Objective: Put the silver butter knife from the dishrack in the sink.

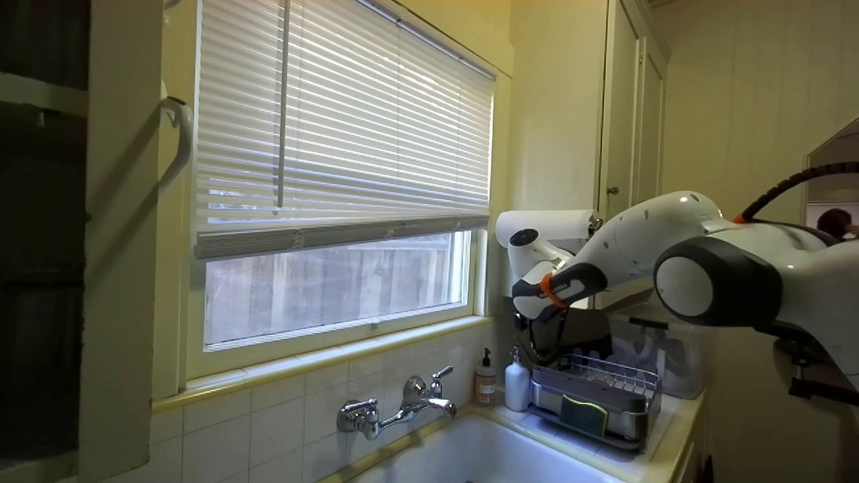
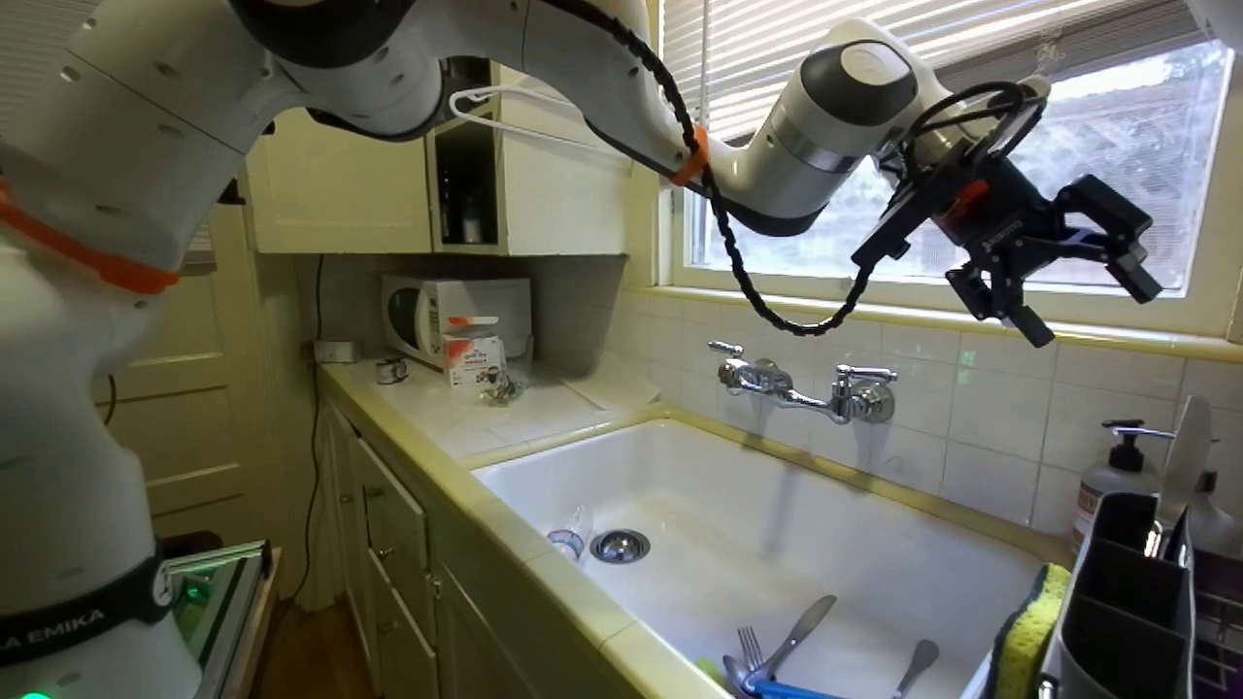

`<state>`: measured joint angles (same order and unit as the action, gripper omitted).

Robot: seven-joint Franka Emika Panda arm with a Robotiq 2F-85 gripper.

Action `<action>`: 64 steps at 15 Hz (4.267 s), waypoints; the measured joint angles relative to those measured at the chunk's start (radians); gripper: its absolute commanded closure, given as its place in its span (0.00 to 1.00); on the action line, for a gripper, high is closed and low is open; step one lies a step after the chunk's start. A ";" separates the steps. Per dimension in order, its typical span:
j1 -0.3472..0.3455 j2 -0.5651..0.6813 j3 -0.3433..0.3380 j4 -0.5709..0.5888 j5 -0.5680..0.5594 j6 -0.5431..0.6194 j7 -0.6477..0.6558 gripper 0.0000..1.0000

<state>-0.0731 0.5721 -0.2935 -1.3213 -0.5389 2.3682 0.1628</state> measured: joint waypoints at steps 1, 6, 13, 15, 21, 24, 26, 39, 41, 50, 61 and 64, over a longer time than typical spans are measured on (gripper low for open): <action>0.000 0.001 0.002 0.006 0.001 -0.006 0.000 0.00; -0.009 0.052 0.003 0.047 0.021 -0.015 0.009 0.00; -0.076 0.285 0.036 0.287 0.177 -0.025 -0.017 0.00; -0.093 0.326 0.034 0.357 0.194 -0.055 -0.018 0.00; -0.117 0.440 0.034 0.554 0.198 -0.188 -0.030 0.00; -0.128 0.494 0.033 0.645 0.198 -0.267 -0.050 0.00; -0.128 0.496 0.033 0.650 0.197 -0.271 -0.052 0.00; -0.130 0.545 -0.031 0.657 0.190 -0.163 0.046 0.00; -0.132 0.553 -0.047 0.664 0.190 -0.163 0.064 0.00; -0.119 0.576 -0.085 0.699 0.188 -0.163 0.086 0.58; -0.082 0.584 -0.131 0.706 0.176 -0.163 0.124 1.00; -0.040 0.574 -0.172 0.708 0.150 -0.165 0.183 0.99</action>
<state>-0.1131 1.1458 -0.4652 -0.6130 -0.3892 2.2030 0.3455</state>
